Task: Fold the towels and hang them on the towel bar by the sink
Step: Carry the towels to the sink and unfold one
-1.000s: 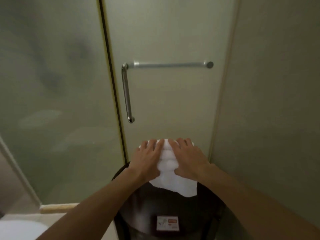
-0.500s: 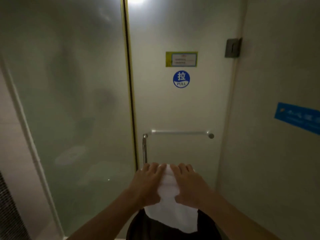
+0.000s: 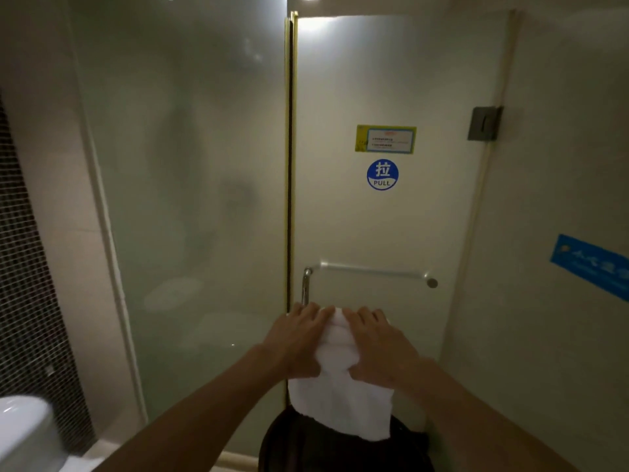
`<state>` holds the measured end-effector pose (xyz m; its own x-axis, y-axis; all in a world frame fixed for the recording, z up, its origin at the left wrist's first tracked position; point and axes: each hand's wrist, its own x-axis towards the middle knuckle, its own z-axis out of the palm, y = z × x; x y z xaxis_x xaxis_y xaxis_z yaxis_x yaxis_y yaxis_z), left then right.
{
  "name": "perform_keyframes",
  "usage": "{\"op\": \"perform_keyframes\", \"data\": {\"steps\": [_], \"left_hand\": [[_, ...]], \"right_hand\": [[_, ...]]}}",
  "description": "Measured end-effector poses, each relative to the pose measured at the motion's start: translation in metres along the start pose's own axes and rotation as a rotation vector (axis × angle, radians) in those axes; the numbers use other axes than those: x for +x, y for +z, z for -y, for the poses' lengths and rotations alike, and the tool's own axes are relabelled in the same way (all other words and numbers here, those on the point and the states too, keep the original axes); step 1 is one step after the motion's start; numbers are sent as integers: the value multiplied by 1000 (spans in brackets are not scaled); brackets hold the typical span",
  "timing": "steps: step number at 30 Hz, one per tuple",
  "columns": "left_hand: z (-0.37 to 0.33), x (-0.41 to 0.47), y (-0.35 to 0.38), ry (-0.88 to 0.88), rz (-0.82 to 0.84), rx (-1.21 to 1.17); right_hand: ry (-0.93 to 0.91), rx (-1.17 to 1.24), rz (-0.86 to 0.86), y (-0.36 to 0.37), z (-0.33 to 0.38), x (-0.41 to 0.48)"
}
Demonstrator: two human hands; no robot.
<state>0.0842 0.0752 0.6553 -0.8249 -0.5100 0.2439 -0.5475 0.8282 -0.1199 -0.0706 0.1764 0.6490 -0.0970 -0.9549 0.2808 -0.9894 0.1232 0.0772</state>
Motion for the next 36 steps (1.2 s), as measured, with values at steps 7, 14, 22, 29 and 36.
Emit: {"op": "perform_keyframes", "data": {"steps": [7, 14, 22, 29, 36], "left_hand": [[-5, -39, 5, -90, 44, -52], [15, -94, 32, -212, 102, -88], [73, -140, 56, -366, 149, -121], [137, -159, 62, -459, 134, -125], [168, -186, 78, -601, 128, -159]], "right_hand": [[-56, 79, 56, 12, 19, -10], [-163, 193, 161, 45, 61, -11], [-340, 259, 243, 79, 125, 32], [-434, 298, 227, 90, 180, 88], [-583, 327, 265, 111, 219, 120]]}}
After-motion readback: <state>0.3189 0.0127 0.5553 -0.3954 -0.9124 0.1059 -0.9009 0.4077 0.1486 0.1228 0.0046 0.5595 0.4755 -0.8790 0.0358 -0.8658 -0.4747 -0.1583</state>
